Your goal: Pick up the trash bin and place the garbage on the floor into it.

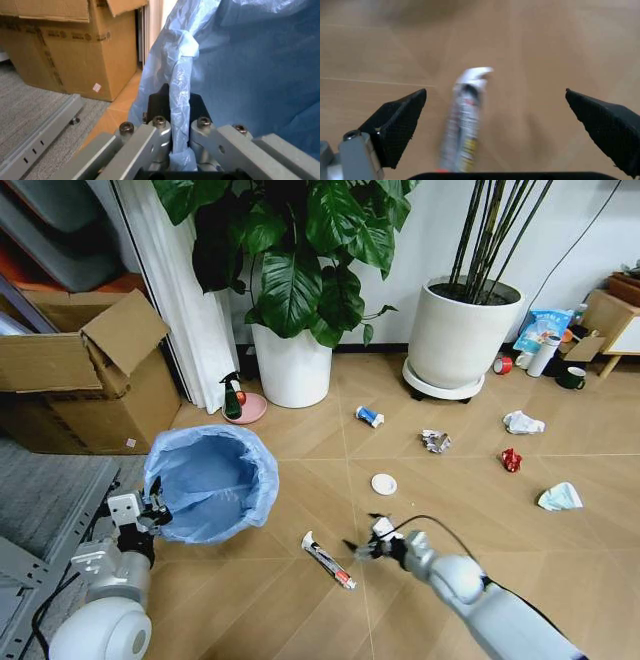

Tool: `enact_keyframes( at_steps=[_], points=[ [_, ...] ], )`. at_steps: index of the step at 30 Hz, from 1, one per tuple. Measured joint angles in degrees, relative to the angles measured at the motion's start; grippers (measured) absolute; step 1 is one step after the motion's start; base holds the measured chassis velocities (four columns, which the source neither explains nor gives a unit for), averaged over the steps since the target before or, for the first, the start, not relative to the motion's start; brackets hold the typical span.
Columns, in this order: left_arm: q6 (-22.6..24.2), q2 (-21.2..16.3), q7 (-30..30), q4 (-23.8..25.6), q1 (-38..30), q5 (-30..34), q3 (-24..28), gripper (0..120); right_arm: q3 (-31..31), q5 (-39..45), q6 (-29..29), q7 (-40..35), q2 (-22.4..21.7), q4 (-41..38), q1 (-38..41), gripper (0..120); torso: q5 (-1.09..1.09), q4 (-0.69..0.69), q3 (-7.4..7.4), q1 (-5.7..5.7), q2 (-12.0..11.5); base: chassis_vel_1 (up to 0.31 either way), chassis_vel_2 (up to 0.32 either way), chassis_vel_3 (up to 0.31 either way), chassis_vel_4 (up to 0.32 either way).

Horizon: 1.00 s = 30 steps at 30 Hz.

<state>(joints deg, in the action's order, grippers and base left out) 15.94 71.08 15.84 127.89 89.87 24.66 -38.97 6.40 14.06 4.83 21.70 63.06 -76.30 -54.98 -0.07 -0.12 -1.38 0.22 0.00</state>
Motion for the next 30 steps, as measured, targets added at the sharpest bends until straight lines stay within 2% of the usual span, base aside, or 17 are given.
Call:
enact_keyframes(
  at_steps=[1, 4, 6, 19, 23, 25, 27, 29, 30],
  points=[
    [0.0, 0.0, 0.0, 0.0, 0.0, 0.0, 0.0, 0, 0.0, 0.0, 0.0, 0.0, 0.0, 0.0, 0.0, 100, 0.0, 0.0, 0.0, 0.0, 0.0, 0.0, 0.0, 0.0, 0.0],
    [0.15, -0.28, 0.12, -0.06, 0.07, 0.0, -0.02, 0, 2.04, -0.06, -0.39, 0.34, 4.65, 5.36, 1.35, 100, 0.04, 0.01, 0.0, 0.0, 0.0, 0.0, 0.0, 0.0, 0.0],
    [0.22, -0.48, 0.17, -0.22, 0.07, 0.0, -0.02, 0, 2.43, -0.06, -0.27, 0.34, 6.22, 7.58, 1.52, 100, 0.02, 0.01, 0.0, 0.0, 0.0, 0.0, 0.0, 0.0, 0.0],
    [0.31, -0.47, 0.39, 0.05, 0.0, -0.09, 1.01, 0, 0.44, -0.83, 0.33, -0.11, 6.96, 11.39, 0.35, 98, 0.03, -0.01, 0.01, 0.0, 0.0, 0.0, 0.0, 0.0, 0.0],
    [0.32, -0.5, 0.48, 0.25, 0.03, -0.13, 1.34, 0, -0.19, -1.51, -0.1, -0.2, 7.25, 12.62, -0.06, 81, 0.03, -0.01, 0.01, 0.0, 0.0, 0.0, 0.0, 0.0, 0.0],
    [0.32, -0.5, 0.49, 0.29, 0.05, -0.13, 1.37, 0, -0.26, -1.55, -0.18, -0.23, 7.28, 12.77, -0.09, 79, 0.03, -0.01, 0.01, 0.0, 0.0, 0.0, 0.0, 0.0, 0.0],
    [0.32, -0.5, 0.52, 0.48, 0.1, -0.15, 1.45, 0, -0.64, -1.57, -0.17, -0.27, 7.32, 13.28, -0.17, 67, 0.03, -0.01, 0.01, 0.0, 0.0, 0.0, 0.0, 0.0, 0.0],
    [0.32, -0.51, 0.53, 0.59, 0.14, -0.15, 1.47, 0, -0.85, -1.48, 0.01, -0.27, 7.33, 13.5, -0.17, 65, 0.03, -0.01, 0.01, 0.0, 0.0, 0.0, 0.0, 0.0, 0.0],
    [0.32, -0.53, 0.53, 0.74, 0.18, -0.16, 1.5, 0, -1.17, -1.4, 0.08, -0.23, 7.42, 14.08, -0.17, 58, 0.03, 0.0, 0.01, 0.0, 0.0, 0.0, 0.0, 0.0, 0.0]
  ],
)
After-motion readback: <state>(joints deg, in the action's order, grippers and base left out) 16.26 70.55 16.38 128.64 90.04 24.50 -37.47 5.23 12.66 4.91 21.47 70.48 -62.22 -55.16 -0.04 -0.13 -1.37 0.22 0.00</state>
